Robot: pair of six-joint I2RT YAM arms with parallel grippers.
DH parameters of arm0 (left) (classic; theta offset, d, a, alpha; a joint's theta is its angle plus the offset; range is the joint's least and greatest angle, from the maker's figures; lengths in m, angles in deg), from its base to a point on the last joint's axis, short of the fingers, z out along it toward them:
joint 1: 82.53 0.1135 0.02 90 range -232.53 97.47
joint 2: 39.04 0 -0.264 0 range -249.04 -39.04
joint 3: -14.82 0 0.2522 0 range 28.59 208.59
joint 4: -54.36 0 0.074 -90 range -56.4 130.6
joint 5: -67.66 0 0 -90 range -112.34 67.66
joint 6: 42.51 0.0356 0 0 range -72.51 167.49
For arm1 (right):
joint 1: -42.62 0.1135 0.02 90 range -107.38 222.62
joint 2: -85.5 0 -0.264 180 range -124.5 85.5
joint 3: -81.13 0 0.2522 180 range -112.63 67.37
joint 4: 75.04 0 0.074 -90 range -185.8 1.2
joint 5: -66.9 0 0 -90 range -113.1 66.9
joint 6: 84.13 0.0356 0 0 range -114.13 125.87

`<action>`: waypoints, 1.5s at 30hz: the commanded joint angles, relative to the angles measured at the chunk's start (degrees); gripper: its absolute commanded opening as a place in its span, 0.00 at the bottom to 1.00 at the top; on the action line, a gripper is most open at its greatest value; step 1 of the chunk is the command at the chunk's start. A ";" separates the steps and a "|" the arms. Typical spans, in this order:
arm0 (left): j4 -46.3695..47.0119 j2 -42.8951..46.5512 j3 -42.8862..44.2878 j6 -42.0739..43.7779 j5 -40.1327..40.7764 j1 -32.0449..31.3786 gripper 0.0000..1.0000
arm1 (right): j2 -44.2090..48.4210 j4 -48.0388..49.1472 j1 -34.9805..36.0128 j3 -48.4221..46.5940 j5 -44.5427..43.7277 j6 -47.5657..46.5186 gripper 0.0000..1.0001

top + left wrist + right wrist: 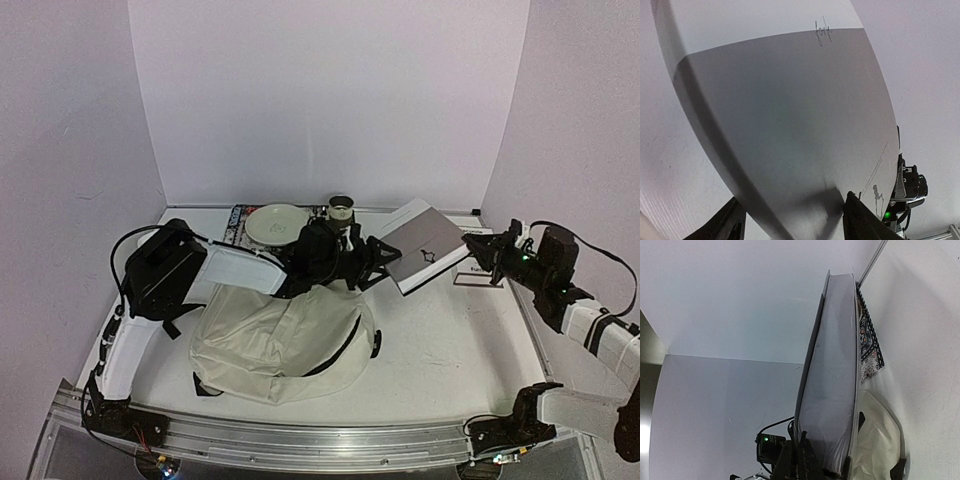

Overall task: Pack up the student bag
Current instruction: Adjust the book.

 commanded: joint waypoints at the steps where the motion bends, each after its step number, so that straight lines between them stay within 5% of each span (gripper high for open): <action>1: 12.08 9.09 -8.57 -2.67 4.64 0.27 0.62 | 0.36 7.02 3.96 -0.92 -1.22 -0.41 0.00; 7: 17.69 14.81 -16.28 -2.23 8.96 0.22 0.51 | 0.06 7.06 6.26 -1.38 -2.71 -0.76 0.01; 18: 24.95 18.60 -22.73 -2.01 11.07 0.17 0.26 | -1.22 7.01 10.07 -1.30 -4.62 -1.56 0.21; 20: 25.62 19.23 -23.39 -1.76 11.45 0.19 0.21 | -1.33 6.89 10.31 -1.39 -4.92 -1.92 0.28; 27: 26.93 22.31 -26.51 -0.72 14.20 0.16 0.16 | -0.89 1.22 10.92 -1.58 -6.87 -8.05 0.75; 33: 27.77 23.29 -26.74 -0.66 15.68 0.19 0.15 | 0.47 -1.34 11.81 0.46 -7.96 -10.72 0.94; 39: 28.08 23.56 -27.48 -0.93 18.36 0.27 0.13 | 3.91 -3.56 12.23 2.41 -9.90 -12.14 0.98; 45: 28.47 22.27 -26.57 -2.68 18.84 0.19 0.14 | 2.33 6.78 16.52 5.22 -10.65 -10.56 0.98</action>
